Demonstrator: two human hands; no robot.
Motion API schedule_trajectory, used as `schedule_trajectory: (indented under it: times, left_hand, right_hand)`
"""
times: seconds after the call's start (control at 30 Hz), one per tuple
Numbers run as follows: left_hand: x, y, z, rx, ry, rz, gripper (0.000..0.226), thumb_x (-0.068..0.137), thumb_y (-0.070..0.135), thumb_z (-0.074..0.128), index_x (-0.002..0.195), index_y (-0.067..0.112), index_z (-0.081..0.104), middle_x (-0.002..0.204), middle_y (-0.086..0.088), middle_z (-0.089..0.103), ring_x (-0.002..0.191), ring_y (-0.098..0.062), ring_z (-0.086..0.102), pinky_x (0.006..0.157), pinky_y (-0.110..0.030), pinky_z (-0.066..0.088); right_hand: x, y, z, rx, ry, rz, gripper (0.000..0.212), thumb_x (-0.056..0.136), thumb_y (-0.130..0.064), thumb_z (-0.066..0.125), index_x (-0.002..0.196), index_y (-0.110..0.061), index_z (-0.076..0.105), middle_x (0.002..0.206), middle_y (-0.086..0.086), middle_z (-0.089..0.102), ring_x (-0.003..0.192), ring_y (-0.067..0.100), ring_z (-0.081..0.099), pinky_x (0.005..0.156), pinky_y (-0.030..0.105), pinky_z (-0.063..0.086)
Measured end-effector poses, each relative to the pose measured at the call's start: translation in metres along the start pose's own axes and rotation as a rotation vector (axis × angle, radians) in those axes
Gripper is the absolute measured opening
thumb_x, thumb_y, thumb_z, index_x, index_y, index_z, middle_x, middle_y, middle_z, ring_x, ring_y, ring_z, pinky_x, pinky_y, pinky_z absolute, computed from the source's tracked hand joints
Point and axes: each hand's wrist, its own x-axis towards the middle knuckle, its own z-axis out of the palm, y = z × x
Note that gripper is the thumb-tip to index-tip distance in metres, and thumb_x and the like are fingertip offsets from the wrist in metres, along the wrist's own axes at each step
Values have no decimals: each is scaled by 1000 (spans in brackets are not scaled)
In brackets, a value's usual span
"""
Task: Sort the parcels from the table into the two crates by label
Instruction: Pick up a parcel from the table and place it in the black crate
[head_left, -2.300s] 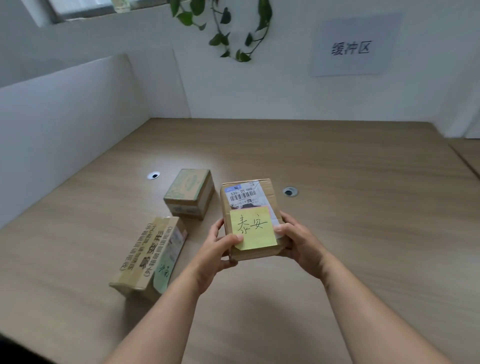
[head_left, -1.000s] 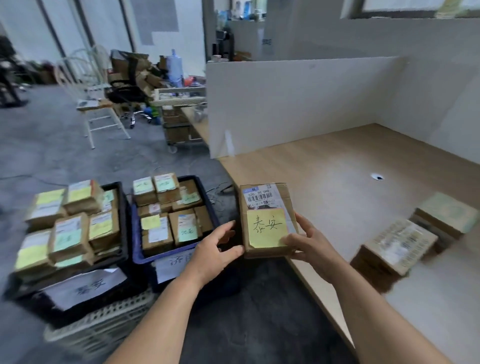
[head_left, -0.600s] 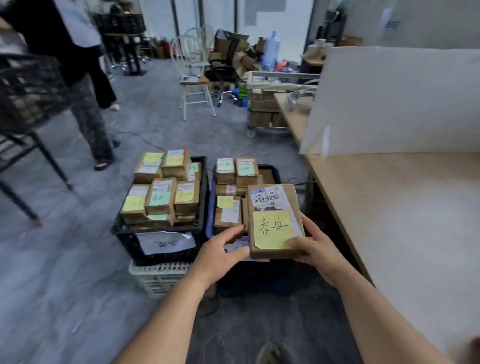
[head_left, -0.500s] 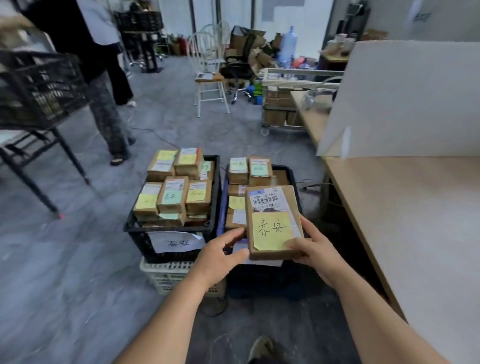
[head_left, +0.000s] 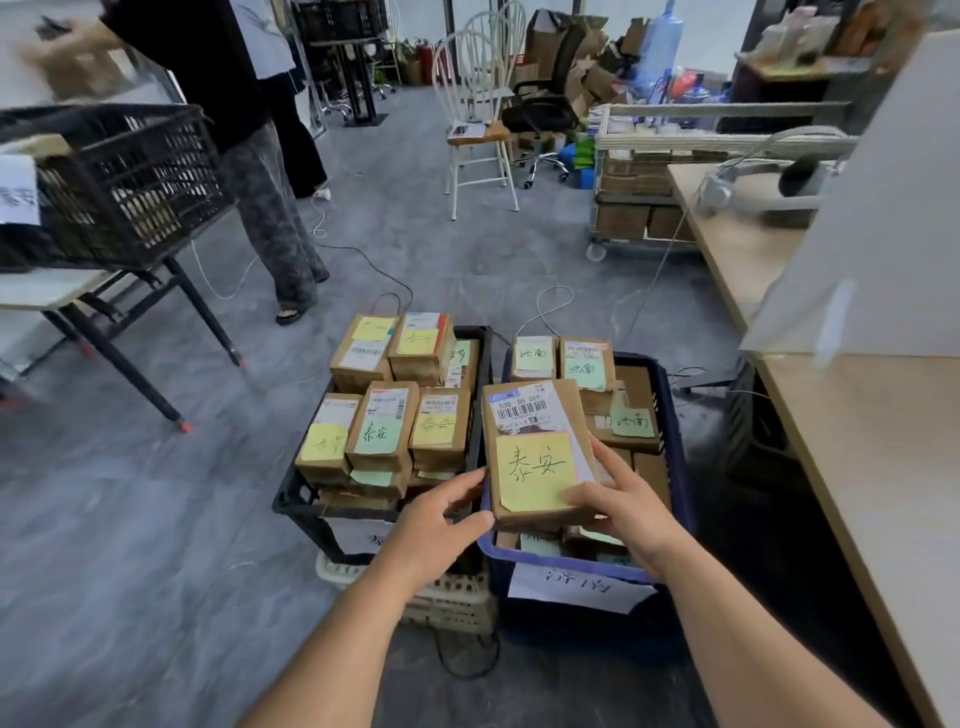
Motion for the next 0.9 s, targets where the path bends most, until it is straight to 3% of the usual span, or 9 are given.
schedule_trajectory:
  times: [0.07,0.3,0.43,0.53,0.63,0.7,0.77,0.9]
  left_hand:
    - [12,-4,-4,-5,9,-22,57,92,24,61,143,36,39,144,7,45,131,-10,42,106,-28,35]
    - [25,-41,-33,-59,19,-148,54,94,25,57,144,36,37,140,2,47,117,-7,46,101,-28,39]
    - [47,-63,-61,-134,56,-186,59,95,35,55,148,30,29,137,7,47,114,-6,47,96,-27,37]
    - [70,-72,-84,-146,31,-213,59,93,47,53,146,36,29,129,17,48,123,-10,46,104,-38,34]
    - [93,-90,-108,-175,-8,-300,48,84,61,56,128,49,41,132,12,54,124,-17,48,106,-46,34]
    - [107,-107,-122,-327,-11,-396,74,64,75,67,129,45,47,126,8,60,120,-19,51,104,-49,39]
    - [118,-126,-131,-498,-52,-475,87,54,70,76,131,39,50,116,2,68,113,-24,59,97,-49,47]
    - [129,-155,-141,-656,-70,-551,37,85,35,64,119,22,61,102,-8,72,98,-25,65,89,-46,53]
  right_hand:
    - [16,-4,4,-21,-4,0,80,70,-26,75,137,-52,40,109,1,73,102,23,68,99,48,50]
    - [52,-4,44,-52,-101,79,66,77,-17,74,125,-52,47,106,5,72,98,26,68,91,39,55]
    - [75,-3,70,-62,-154,129,83,56,-27,75,133,-42,46,113,12,68,104,33,66,96,45,53]
    - [93,-1,89,-71,-179,176,88,46,-35,76,130,-32,50,117,15,66,106,34,65,97,49,51]
    - [111,1,105,-72,-224,223,86,45,-34,73,128,-25,53,121,13,64,105,27,65,79,31,56]
    - [123,-2,116,-94,-281,251,83,46,-32,71,128,-25,55,121,12,64,103,23,64,71,22,52]
    - [136,-3,127,-106,-329,283,79,48,-30,70,126,-26,57,121,12,66,107,23,64,75,23,53]
    - [162,8,147,-73,-279,337,68,60,-23,68,127,-31,57,122,8,67,113,24,62,99,39,51]
